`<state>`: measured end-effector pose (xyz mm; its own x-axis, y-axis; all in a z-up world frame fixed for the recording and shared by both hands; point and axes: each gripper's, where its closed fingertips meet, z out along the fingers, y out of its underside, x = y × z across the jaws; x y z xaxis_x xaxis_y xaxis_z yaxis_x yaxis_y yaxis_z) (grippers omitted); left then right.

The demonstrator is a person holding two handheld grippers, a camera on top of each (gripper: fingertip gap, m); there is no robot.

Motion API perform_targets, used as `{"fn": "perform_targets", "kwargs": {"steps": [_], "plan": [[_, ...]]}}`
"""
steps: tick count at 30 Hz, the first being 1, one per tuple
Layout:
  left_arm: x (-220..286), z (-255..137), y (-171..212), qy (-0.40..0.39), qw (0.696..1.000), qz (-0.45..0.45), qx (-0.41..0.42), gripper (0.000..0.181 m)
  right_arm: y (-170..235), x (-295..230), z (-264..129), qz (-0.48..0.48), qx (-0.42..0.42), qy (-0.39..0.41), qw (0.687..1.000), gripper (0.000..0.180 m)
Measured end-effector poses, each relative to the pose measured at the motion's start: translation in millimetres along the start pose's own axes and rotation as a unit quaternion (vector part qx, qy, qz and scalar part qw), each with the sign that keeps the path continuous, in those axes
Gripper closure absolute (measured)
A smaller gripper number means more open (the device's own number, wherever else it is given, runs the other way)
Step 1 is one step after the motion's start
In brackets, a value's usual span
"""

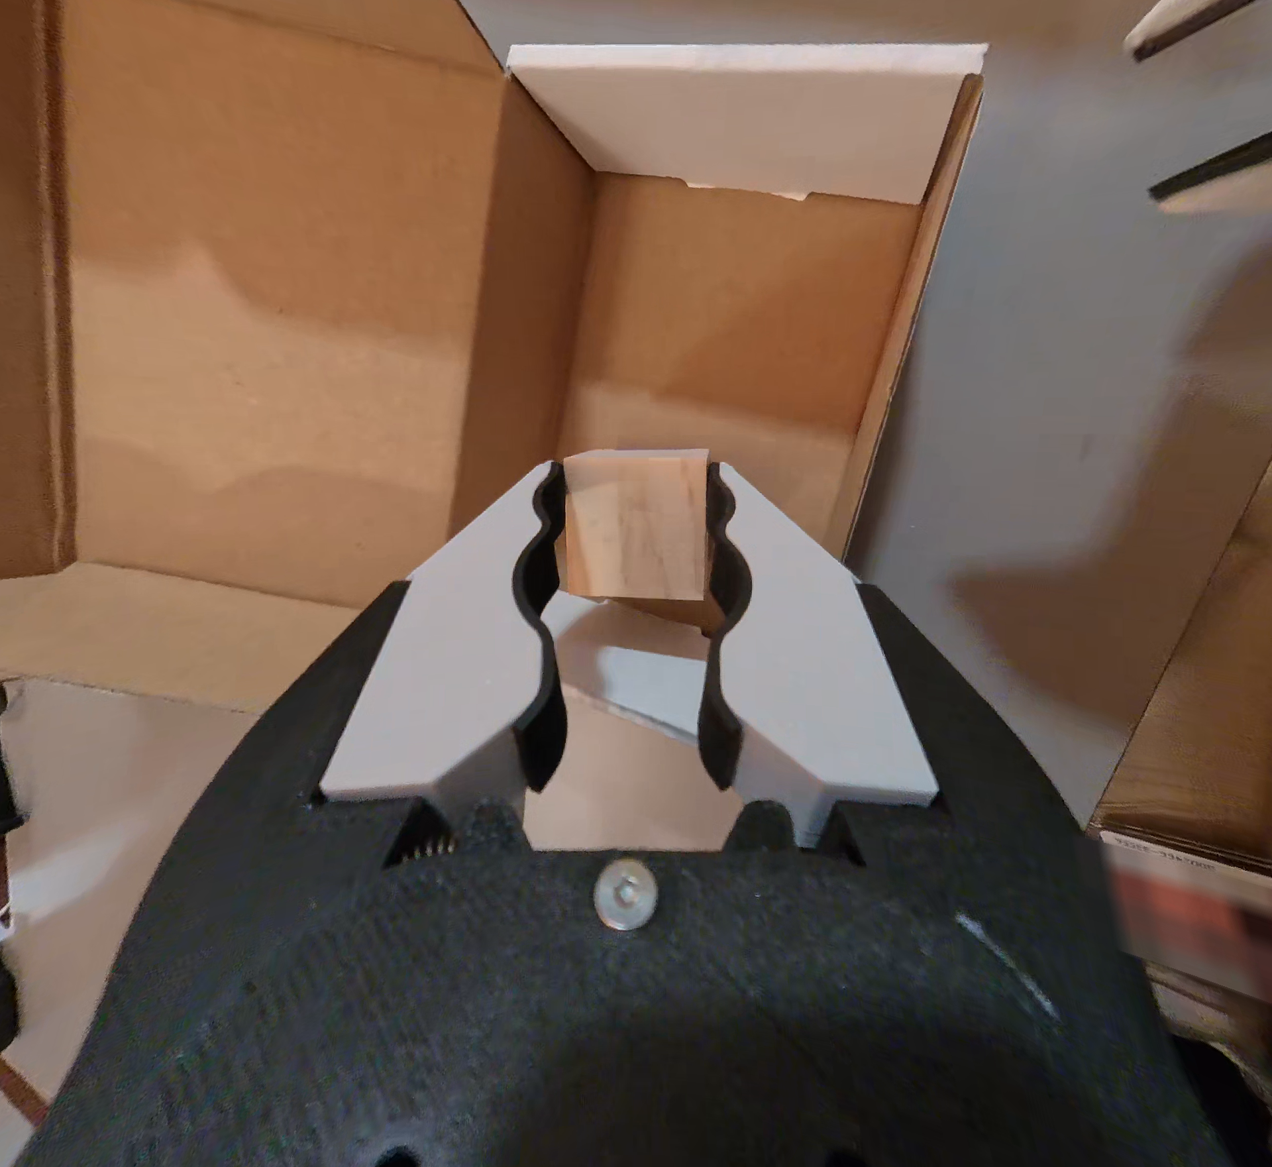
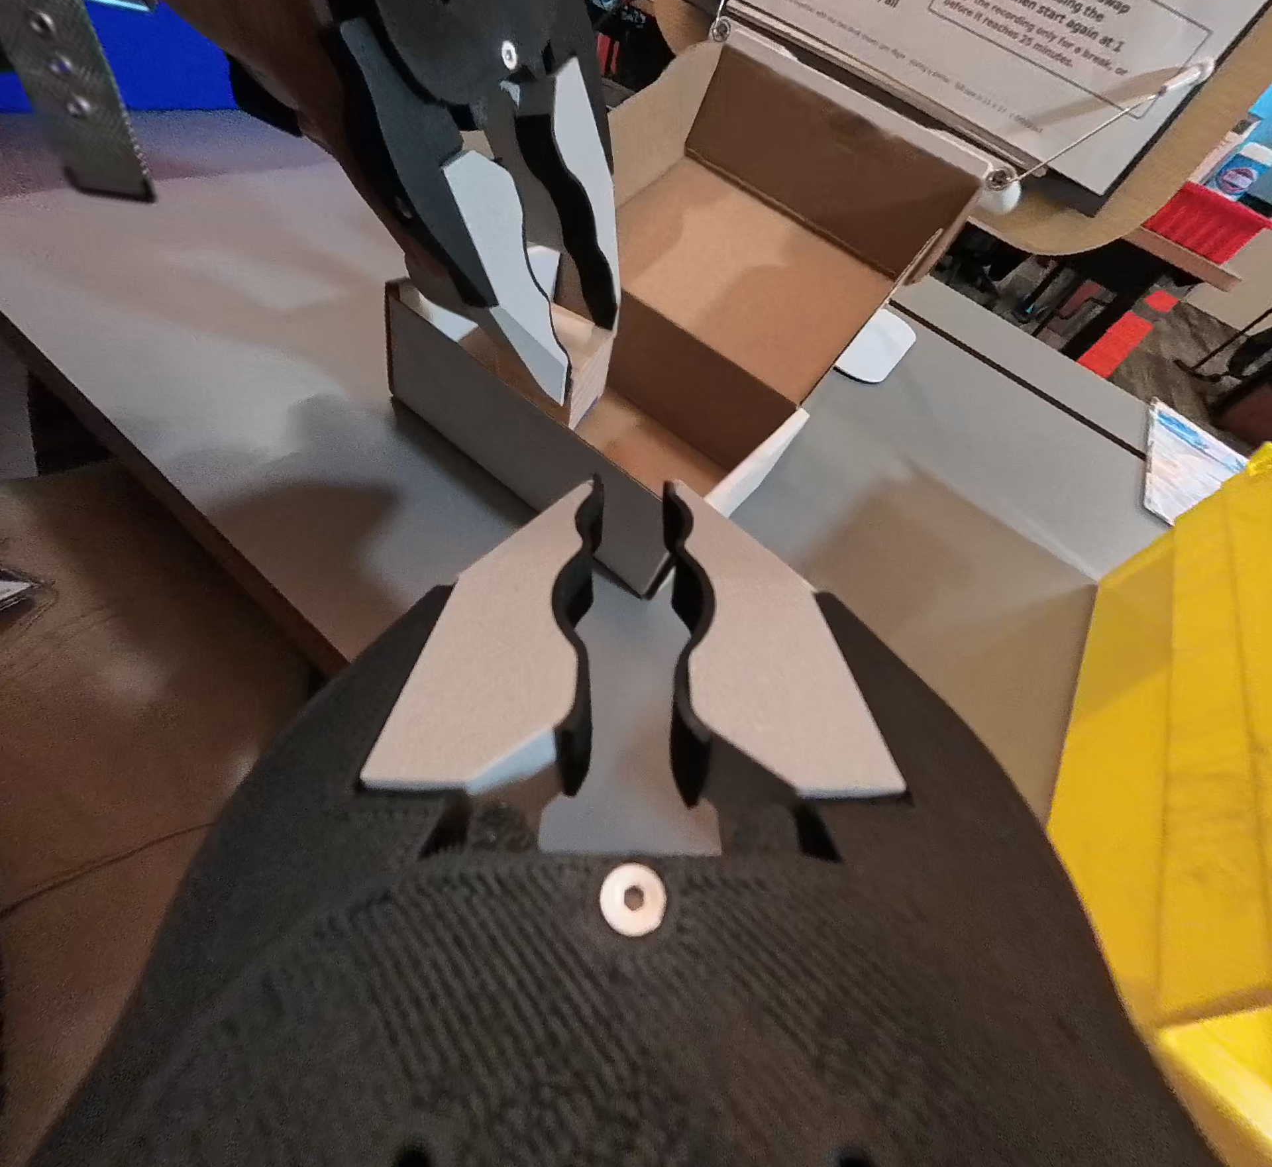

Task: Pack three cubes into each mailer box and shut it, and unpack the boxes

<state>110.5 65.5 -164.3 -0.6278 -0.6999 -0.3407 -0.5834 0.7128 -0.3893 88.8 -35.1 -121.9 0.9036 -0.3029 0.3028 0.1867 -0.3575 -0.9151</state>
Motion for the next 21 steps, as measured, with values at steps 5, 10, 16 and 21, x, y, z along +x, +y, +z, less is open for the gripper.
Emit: {"fn": "perform_targets", "kwargs": {"steps": [5,10,16,21], "plan": [[3,-1,0,0.013,0.999,0.035,0.011,0.140,3,2,-7,-0.001,-0.005,0.013,1.000,0.164],[1,-4,4,0.007,0.999,0.040,0.009,0.139,4,5,-9,0.001,-0.005,0.018,1.000,0.164],[-4,-18,4,0.010,1.000,0.010,0.028,0.141,5,4,-5,-0.001,-0.007,0.013,1.000,0.164],[-22,-48,0,-0.015,0.996,-0.042,0.083,0.143,-3,1,-3,0.003,0.011,0.004,1.000,0.164]]}}
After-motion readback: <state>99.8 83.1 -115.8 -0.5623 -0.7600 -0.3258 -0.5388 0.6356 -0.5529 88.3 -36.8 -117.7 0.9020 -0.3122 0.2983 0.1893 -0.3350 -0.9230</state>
